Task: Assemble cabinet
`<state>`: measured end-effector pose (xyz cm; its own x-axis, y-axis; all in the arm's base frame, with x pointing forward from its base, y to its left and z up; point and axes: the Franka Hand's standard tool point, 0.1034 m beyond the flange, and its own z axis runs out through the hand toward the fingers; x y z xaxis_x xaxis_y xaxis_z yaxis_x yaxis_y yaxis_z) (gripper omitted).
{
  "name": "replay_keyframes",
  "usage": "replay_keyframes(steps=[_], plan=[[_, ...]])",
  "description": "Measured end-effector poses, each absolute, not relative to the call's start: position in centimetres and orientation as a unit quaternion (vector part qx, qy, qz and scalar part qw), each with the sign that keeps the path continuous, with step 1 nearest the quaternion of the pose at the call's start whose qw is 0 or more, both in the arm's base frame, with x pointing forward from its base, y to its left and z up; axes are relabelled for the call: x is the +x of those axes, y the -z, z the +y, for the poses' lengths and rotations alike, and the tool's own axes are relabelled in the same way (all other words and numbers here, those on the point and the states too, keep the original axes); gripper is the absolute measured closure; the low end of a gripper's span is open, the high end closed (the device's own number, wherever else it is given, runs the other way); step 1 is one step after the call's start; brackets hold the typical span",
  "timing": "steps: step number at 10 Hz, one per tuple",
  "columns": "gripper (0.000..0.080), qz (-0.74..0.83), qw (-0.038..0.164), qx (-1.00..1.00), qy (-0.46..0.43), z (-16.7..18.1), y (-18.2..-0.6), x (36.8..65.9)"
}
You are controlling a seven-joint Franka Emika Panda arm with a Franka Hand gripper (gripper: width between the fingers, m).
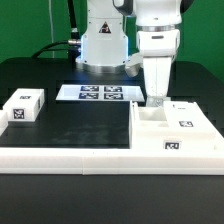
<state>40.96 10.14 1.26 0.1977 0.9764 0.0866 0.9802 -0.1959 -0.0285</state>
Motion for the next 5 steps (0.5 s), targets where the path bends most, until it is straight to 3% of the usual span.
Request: replay_keyframes(steps=[5], plan=[[0.0731,-0.632,0.038,-0.774,0.023,10.13,-1.41,40.95]])
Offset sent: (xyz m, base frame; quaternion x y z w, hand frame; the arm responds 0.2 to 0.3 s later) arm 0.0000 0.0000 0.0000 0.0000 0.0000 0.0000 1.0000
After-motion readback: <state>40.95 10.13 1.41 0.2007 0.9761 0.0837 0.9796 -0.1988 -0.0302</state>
